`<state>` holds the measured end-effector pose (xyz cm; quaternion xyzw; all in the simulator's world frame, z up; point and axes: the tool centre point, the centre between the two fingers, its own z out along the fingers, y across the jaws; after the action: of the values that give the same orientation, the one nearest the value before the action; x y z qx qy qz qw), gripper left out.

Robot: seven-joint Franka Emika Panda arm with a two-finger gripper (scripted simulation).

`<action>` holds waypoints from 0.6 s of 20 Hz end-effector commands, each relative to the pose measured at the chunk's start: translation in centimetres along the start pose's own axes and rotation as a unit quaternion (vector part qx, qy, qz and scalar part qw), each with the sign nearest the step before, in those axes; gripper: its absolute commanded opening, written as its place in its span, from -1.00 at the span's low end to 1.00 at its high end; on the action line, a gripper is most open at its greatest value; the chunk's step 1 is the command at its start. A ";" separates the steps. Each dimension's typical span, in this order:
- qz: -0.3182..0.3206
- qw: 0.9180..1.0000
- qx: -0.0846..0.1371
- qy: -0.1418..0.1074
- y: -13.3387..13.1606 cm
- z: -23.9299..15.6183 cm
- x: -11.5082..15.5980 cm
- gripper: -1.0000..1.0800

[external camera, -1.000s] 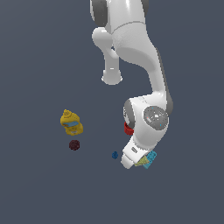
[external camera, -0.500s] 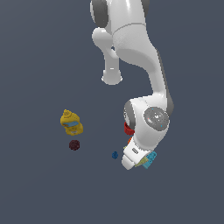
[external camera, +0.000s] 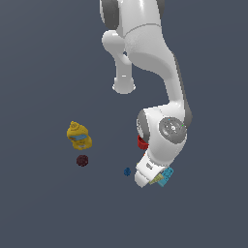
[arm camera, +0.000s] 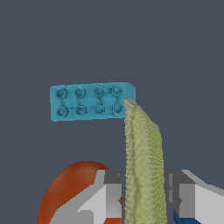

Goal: Pick up a designated object from a clutter of objects.

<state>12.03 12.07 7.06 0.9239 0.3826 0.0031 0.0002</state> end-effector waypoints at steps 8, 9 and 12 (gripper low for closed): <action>0.000 1.000 0.000 -0.001 0.4 -2.8 -2.5 -1.00; 0.000 1.000 0.000 -0.001 0.4 -3.3 -3.0 -1.00; 0.000 1.000 0.000 -0.001 0.7 -5.0 -4.6 -1.00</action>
<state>9.68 9.02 11.08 0.9239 0.3826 0.0009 -0.0001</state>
